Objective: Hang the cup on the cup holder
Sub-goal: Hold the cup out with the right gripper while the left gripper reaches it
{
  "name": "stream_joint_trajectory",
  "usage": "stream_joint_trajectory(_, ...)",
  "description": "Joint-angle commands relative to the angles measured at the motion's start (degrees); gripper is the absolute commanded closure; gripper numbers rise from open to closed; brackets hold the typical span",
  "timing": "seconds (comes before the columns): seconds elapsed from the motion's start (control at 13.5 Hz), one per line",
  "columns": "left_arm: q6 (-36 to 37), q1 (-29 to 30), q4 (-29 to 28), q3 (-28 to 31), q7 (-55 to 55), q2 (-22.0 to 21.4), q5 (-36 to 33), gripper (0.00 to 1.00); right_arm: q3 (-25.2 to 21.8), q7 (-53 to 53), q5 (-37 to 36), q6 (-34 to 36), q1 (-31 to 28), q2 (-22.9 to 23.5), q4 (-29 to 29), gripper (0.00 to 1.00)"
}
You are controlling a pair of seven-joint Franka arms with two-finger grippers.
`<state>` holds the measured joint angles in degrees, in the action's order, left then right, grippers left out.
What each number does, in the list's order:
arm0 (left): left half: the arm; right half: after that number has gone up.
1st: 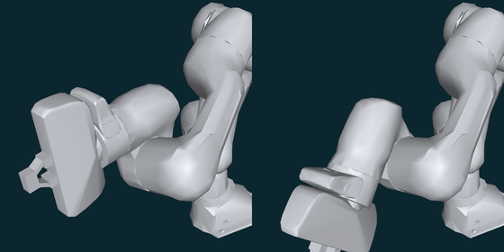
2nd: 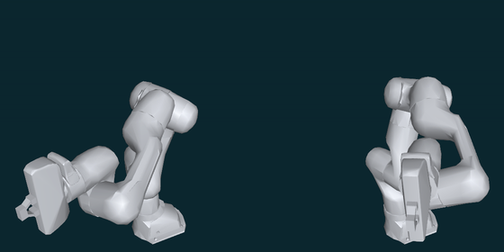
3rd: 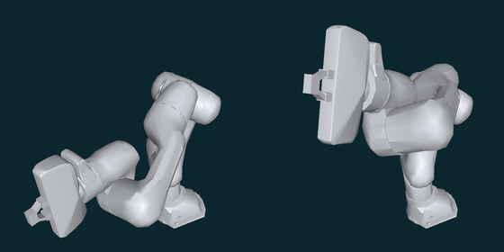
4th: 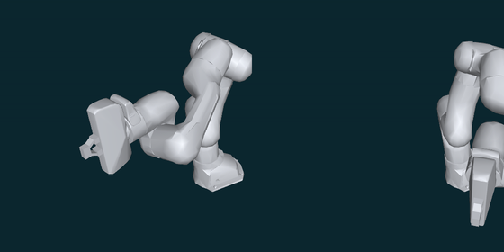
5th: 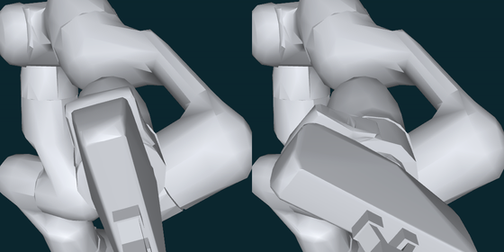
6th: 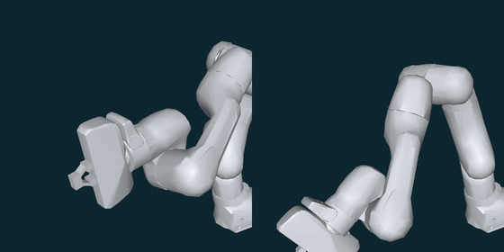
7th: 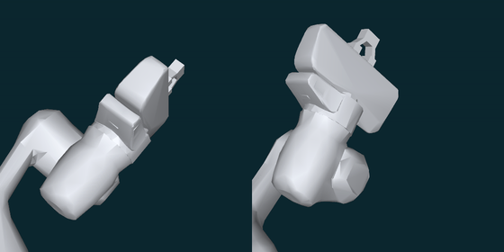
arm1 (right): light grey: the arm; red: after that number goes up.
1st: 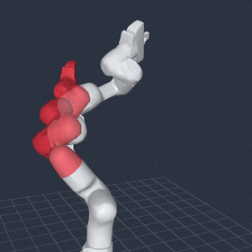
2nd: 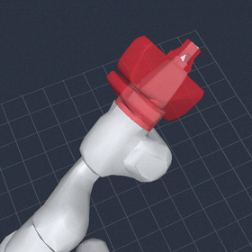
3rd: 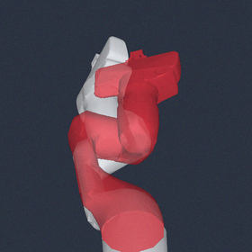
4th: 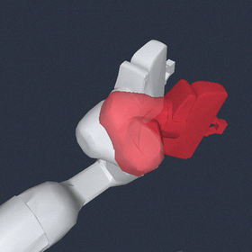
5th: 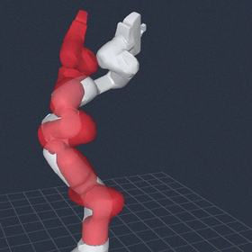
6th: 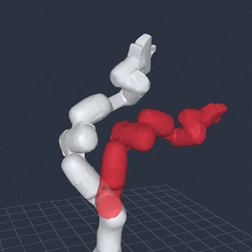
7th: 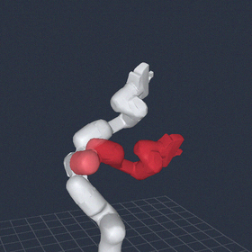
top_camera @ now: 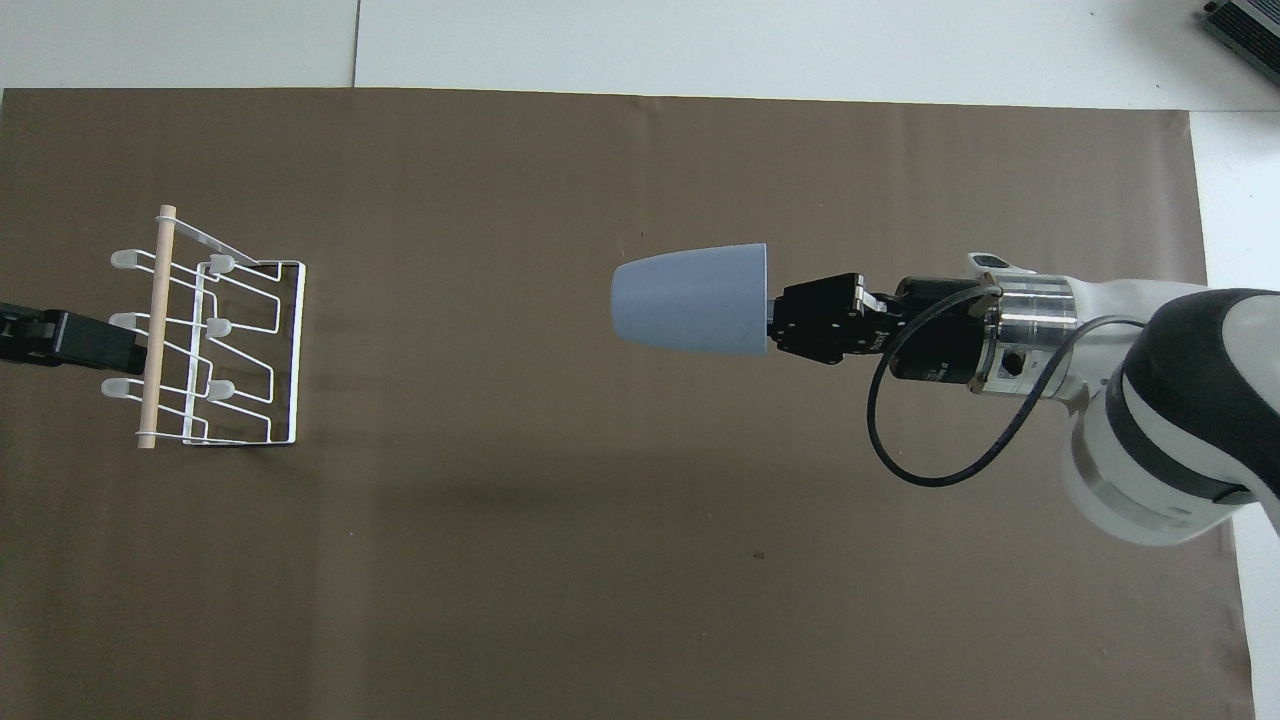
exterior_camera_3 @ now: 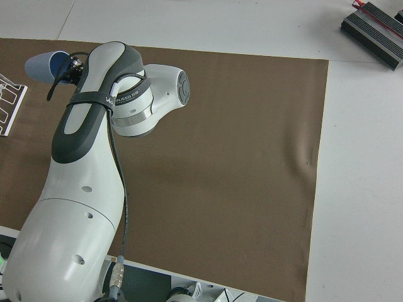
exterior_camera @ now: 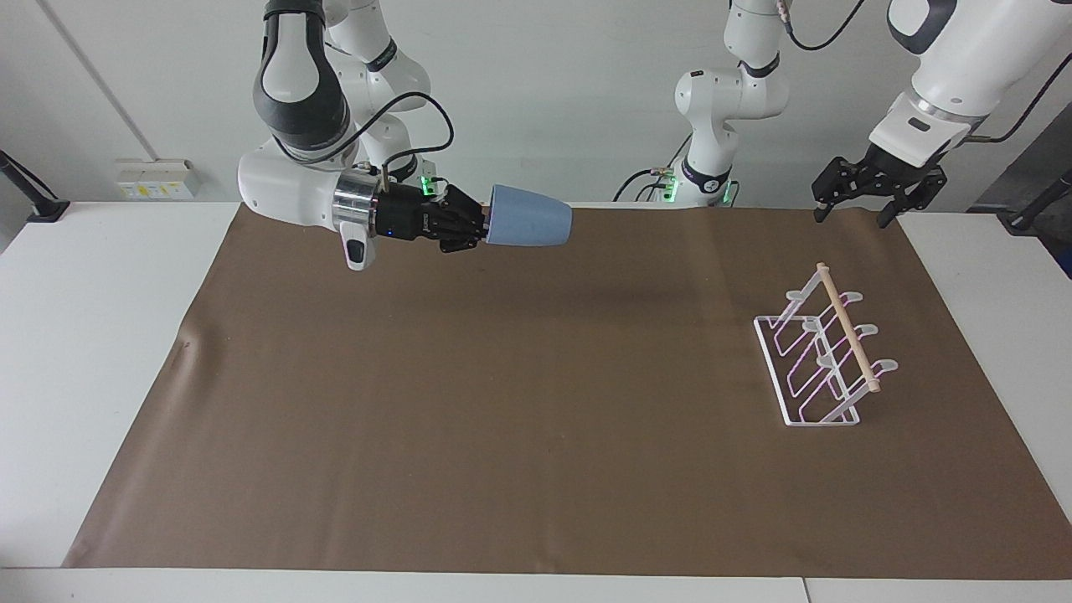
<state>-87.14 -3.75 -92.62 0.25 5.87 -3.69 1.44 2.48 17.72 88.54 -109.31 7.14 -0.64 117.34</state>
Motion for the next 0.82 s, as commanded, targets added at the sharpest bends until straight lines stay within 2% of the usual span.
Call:
stream_joint_trajectory(0.0,-0.57,-1.44,0.5,-0.42,-3.38,0.17,1.01,0.0,0.07,1.26,5.4,-5.1,3.66,-1.65,2.11,1.0)
stream_joint_trajectory(0.22,-0.75,-1.62,1.74,-1.56,-13.13,0.87,8.91,0.0,0.07,1.7,10.85,-8.63,6.48,-1.56,1.93,1.0)
stream_joint_trajectory(0.59,-3.91,-1.62,5.51,-5.78,-40.26,3.24,19.98,0.0,0.07,2.84,11.22,-8.64,6.66,-1.73,2.02,1.0)
stream_joint_trajectory(0.74,-3.92,-1.44,7.1,-7.45,-53.35,4.03,22.02,0.0,-0.02,3.02,11.13,-8.46,6.57,-1.65,2.02,1.0)
